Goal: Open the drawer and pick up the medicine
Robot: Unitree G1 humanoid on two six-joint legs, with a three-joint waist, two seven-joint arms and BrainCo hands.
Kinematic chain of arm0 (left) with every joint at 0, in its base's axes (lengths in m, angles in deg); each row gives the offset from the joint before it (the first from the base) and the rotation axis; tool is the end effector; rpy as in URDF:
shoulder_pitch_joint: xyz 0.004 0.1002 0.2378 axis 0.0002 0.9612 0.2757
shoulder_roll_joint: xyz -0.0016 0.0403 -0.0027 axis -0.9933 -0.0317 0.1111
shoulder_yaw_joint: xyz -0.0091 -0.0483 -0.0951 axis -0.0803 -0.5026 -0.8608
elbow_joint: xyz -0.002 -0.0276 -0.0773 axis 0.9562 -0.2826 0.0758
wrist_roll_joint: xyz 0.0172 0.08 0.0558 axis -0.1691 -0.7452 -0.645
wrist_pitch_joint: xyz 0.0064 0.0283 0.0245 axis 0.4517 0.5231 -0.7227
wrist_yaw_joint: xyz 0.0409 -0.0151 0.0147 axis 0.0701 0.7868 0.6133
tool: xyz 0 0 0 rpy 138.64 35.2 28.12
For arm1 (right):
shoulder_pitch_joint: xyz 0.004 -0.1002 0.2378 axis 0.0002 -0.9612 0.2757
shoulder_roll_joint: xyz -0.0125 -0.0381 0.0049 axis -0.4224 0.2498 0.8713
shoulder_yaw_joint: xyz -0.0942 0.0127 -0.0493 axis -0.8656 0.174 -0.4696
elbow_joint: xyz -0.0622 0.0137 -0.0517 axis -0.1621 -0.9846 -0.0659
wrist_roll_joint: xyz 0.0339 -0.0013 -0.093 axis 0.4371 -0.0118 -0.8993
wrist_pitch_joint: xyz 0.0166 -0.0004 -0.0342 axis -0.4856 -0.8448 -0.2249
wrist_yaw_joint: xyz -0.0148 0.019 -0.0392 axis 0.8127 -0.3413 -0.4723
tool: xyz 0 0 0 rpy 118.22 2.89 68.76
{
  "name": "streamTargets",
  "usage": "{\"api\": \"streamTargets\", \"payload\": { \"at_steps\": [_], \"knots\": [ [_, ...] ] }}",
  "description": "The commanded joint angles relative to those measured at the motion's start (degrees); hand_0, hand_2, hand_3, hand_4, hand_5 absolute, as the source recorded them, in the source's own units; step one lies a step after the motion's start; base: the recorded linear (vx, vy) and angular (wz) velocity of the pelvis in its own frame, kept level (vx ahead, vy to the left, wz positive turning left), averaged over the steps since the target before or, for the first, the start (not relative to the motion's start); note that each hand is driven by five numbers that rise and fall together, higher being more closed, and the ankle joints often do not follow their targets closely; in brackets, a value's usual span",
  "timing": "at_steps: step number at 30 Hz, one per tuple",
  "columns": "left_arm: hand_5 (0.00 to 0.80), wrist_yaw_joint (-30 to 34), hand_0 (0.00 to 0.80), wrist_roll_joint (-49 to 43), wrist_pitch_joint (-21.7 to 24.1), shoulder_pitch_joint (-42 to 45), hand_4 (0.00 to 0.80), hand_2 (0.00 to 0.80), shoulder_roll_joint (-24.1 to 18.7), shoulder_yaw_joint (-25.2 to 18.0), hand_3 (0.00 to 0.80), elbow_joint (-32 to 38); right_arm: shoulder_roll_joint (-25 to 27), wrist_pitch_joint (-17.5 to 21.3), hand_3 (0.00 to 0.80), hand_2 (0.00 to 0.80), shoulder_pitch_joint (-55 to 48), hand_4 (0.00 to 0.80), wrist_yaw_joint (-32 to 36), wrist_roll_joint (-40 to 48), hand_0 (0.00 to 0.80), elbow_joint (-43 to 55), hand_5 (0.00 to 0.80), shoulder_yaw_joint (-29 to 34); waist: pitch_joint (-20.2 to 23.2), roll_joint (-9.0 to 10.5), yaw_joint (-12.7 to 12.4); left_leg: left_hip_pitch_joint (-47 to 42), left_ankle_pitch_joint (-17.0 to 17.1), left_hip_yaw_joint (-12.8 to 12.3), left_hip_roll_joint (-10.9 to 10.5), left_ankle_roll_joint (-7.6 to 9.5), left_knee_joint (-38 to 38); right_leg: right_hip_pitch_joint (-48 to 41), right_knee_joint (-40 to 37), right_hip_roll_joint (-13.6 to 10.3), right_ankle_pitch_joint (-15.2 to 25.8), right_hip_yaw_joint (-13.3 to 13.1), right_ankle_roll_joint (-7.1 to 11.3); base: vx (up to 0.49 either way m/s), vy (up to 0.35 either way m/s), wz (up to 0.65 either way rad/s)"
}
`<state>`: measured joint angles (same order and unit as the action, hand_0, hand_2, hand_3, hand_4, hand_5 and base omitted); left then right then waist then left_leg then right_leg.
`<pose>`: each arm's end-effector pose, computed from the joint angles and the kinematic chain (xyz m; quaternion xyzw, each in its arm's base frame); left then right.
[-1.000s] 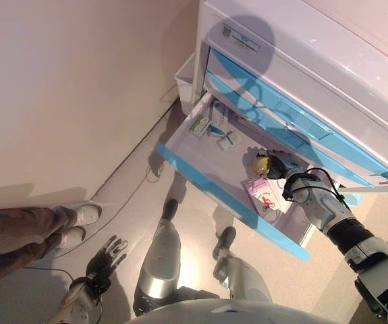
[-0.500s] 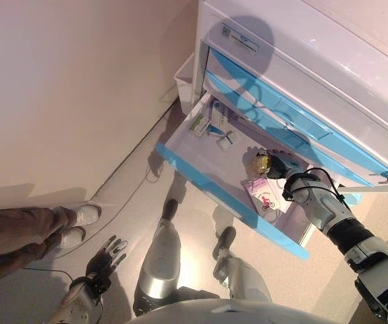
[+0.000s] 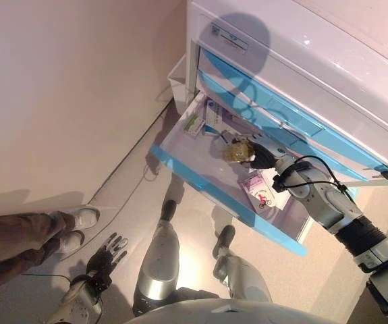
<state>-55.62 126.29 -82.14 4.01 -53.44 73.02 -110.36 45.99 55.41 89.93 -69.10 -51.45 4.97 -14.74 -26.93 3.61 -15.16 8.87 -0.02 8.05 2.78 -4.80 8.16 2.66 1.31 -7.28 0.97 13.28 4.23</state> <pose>0.0918 0.2682 -0.0728 -0.2344 0.3302 0.0989 0.9090 0.2550 -0.1836 0.1312 -0.6154 -0.1939 0.2046 0.7361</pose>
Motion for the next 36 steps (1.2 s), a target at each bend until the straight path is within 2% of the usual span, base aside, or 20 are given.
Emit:
{"api": "streamTargets", "payload": {
  "at_steps": [1, 7, 17, 26, 30, 36],
  "knots": [
    [0.000, -0.21, 0.000, -0.56, 1.58, 4.01, 0.000, 0.000, -0.66, -0.71, 0.000, -0.05, 4.45, 5.36, 0.800, 0.800, 0.48, 0.800, 2.93, 3.86, 0.800, 9.90, 0.800, 2.81, 4.26, 1.81, 1.33, 0.15, 0.13, -1.47, -1.75, 4.95, -1.84, 1.28, 4.04, -2.28, 2.51, -1.61, 3.57, 0.002, 0.007, -0.15],
    [0.000, -0.70, 0.000, -0.72, 1.98, 4.41, 0.000, 0.000, 0.37, -1.27, 0.000, -0.52, 6.69, 8.65, 0.800, 0.800, -1.81, 0.800, 7.97, 10.99, 0.800, 20.75, 0.800, 7.68, 6.00, 2.45, 2.62, -0.89, -0.08, -2.33, -1.48, 4.86, -2.54, 1.04, 3.79, -1.99, 2.37, -2.72, 3.68, 0.004, 0.010, -0.09],
    [0.000, -1.15, 0.000, -1.39, 2.47, 5.20, 0.000, 0.000, 1.96, -2.38, 0.000, -1.42, 9.45, 11.92, 0.800, 0.800, -5.04, 0.800, 16.50, 26.53, 0.800, 31.60, 0.800, 15.94, 9.21, 3.65, 4.59, -2.81, -0.39, -3.91, -0.79, 4.64, -4.01, 0.20, 2.92, -1.57, 2.25, -4.14, 3.79, 0.009, 0.001, -0.10],
    [0.000, -1.72, 0.000, -1.73, 1.81, 5.97, 0.000, 0.000, 3.01, -3.71, 0.000, -2.26, 9.87, 7.00, 0.800, 0.800, -7.49, 0.800, 16.52, 38.99, 0.800, 32.98, 0.800, 25.35, 11.91, 4.00, 6.40, -4.73, -0.92, -5.16, -0.24, 4.22, -4.59, -0.74, 2.86, -1.64, 1.96, -5.06, 3.87, 0.036, 0.016, -0.08],
    [0.000, -1.19, 0.000, -2.35, 1.85, 6.83, 0.000, 0.000, 3.34, -4.22, 0.000, -3.22, 10.79, 3.07, 0.800, 0.800, -7.49, 0.800, 15.00, 41.15, 0.800, 31.08, 0.800, 29.21, 13.19, 3.95, 6.68, -5.58, -1.19, -5.44, -0.15, 4.13, -4.76, -1.38, 2.65, -1.80, 1.85, -5.14, 3.89, 0.057, 0.017, -0.08],
    [0.000, -0.79, 0.000, -3.30, 1.46, 7.16, 0.000, 0.000, 3.52, -4.39, 0.000, -4.62, 13.27, -2.15, 0.800, 0.800, -3.69, 0.800, 10.46, 42.51, 0.800, 25.06, 0.800, 31.74, 14.57, 3.86, 6.42, -6.89, -1.35, -5.56, -0.07, 3.95, -5.08, -2.73, 2.02, -2.09, 1.82, -4.89, 3.73, 0.062, 0.022, -0.01]
  ]
}}
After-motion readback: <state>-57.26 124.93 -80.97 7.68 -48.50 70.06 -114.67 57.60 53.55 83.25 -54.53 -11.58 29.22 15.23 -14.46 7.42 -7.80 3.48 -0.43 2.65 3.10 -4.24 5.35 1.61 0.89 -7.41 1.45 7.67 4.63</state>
